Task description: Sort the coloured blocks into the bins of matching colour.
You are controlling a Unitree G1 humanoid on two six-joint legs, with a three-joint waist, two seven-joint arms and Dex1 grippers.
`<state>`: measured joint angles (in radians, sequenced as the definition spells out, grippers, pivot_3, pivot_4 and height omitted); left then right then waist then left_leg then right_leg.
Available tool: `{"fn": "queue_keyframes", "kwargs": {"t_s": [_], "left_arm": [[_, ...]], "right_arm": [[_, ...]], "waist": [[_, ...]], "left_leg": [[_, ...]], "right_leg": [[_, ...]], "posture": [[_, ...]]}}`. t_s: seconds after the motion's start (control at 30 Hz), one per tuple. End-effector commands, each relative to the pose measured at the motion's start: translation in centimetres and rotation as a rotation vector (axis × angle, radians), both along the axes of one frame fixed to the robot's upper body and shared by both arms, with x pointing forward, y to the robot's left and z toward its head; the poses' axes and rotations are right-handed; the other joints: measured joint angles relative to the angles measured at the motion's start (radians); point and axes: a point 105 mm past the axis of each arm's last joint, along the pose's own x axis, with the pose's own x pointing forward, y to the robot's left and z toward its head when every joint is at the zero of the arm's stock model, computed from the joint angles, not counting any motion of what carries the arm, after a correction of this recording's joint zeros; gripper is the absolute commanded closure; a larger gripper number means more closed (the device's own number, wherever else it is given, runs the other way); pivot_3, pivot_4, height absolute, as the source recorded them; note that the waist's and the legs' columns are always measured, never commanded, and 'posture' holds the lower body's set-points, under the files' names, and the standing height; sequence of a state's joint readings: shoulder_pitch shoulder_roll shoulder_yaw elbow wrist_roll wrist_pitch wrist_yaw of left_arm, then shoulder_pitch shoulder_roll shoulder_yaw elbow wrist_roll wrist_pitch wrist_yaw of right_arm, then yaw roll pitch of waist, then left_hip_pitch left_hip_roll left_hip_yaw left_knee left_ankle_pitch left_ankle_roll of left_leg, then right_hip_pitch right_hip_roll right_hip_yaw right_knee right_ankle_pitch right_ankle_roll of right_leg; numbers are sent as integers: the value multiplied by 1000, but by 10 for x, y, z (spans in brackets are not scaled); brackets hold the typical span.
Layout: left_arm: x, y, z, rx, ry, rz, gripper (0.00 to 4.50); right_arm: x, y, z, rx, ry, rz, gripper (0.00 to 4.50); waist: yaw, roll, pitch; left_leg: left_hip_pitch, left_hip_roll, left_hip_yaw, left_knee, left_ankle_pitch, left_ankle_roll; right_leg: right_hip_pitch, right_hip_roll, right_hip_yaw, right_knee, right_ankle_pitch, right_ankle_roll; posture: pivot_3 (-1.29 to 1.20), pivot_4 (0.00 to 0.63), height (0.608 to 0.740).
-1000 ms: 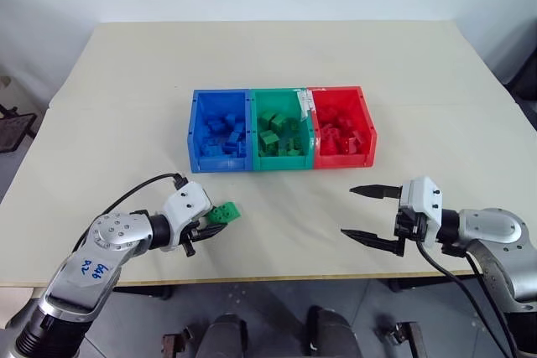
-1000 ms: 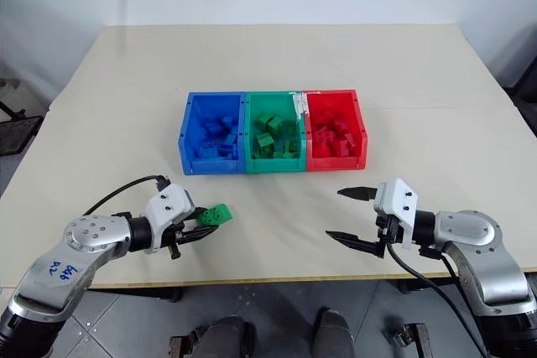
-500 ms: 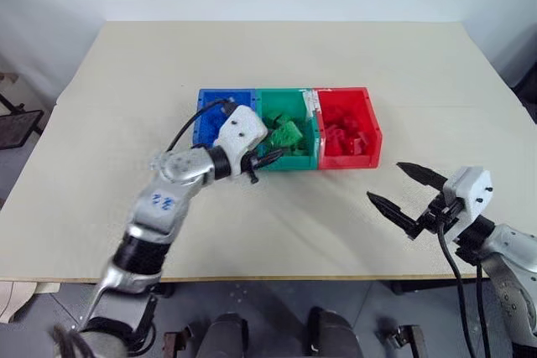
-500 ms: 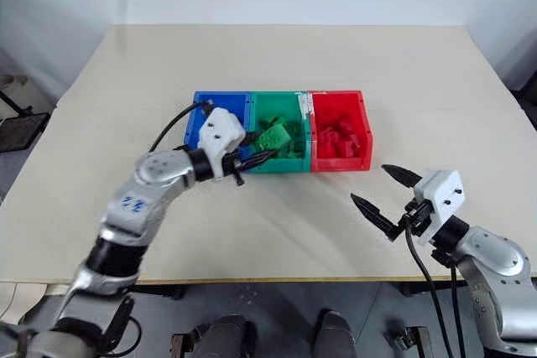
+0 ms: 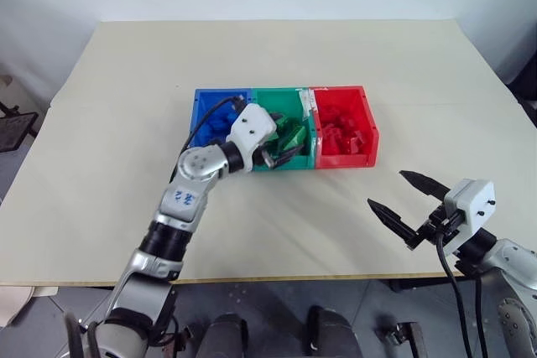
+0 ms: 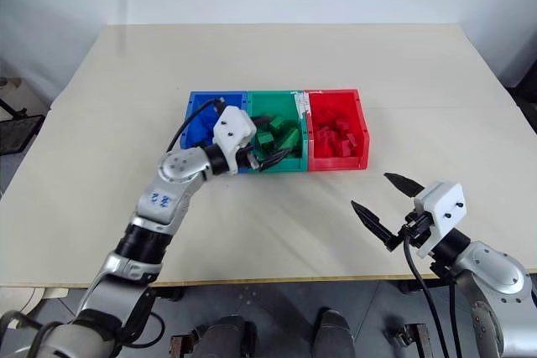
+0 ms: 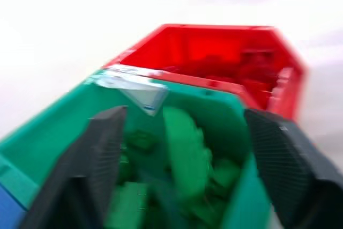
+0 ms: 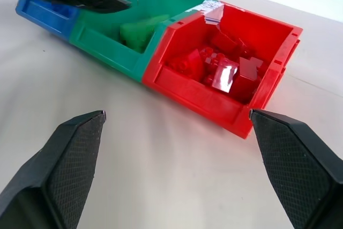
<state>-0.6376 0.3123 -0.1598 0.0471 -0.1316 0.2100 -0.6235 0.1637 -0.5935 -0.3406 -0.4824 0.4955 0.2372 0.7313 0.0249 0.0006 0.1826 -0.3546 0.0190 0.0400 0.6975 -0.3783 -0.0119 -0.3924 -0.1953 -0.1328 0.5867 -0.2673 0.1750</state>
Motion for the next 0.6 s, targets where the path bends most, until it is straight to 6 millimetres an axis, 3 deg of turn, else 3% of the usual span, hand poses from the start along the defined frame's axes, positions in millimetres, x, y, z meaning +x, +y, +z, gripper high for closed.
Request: {"fn": "queue_keyframes", "kwargs": {"t_s": [0.03,0.07,0.17,0.23,0.3,0.47,0.6], "left_arm": [[-18,28,11,14,-62,-25,37],[-22,35,9,27,-58,-23,37],[-46,84,-7,105,-30,-23,37],[-58,107,-13,148,-23,-10,37],[-65,133,-24,187,9,79,37],[-83,160,-34,172,55,164,37],[-80,174,-36,45,85,305,37]], "right_arm": [[2,3,4,-18,-29,51,0],[4,3,3,-21,-27,61,0],[10,10,0,-76,-7,159,0],[14,13,-1,-116,7,216,0],[18,16,2,-160,-27,263,0],[25,15,7,-194,-32,286,0],[29,15,3,-183,-9,256,0]], "waist": [[-4,0,0],[-5,1,0],[-16,1,-1],[-19,1,0],[-14,1,0],[2,1,0],[3,1,0]], "left_leg": [[0,0,0,0,0,0],[1,0,0,0,0,0],[1,1,1,0,0,0],[2,1,0,-1,0,0],[1,1,0,-1,0,0],[1,1,0,0,0,0],[0,1,0,0,-1,1]], "right_leg": [[0,0,0,0,0,0],[0,0,0,0,0,0],[0,0,1,0,0,0],[0,0,1,1,0,0],[0,0,0,0,0,0],[0,0,0,-1,0,0],[0,0,0,0,0,0]], "posture": [[0,150,740],[0,150,740],[0,150,740],[0,150,740],[0,150,740],[0,150,740],[0,150,740]]}}
